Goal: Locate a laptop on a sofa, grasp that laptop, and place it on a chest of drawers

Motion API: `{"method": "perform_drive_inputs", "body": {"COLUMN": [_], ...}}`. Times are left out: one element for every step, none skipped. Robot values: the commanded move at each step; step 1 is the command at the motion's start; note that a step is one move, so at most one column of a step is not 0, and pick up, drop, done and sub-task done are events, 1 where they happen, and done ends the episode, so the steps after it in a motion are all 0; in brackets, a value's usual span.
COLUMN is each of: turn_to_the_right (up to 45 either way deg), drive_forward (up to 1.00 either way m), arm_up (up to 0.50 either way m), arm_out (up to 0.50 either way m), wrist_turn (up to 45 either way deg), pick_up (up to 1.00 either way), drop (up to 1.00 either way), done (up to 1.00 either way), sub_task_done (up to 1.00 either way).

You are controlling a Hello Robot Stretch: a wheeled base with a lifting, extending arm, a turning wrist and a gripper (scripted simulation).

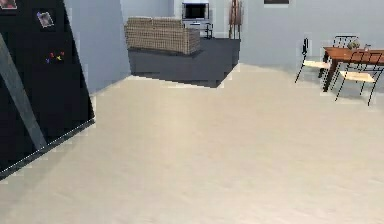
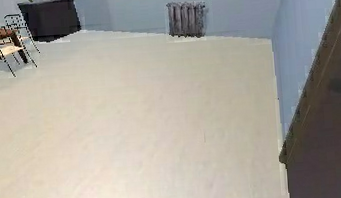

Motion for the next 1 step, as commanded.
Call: {"method": "perform_drive_inputs", "body": {"turn_to_the_right": [0.0], "drive_forward": [1.0], "arm_up": [0.0], "arm_out": [0.0], "wrist_turn": [0.0], "pick_up": [0.0], "drop": [0.0], "done": [0.0], "sub_task_done": [0.0]}}
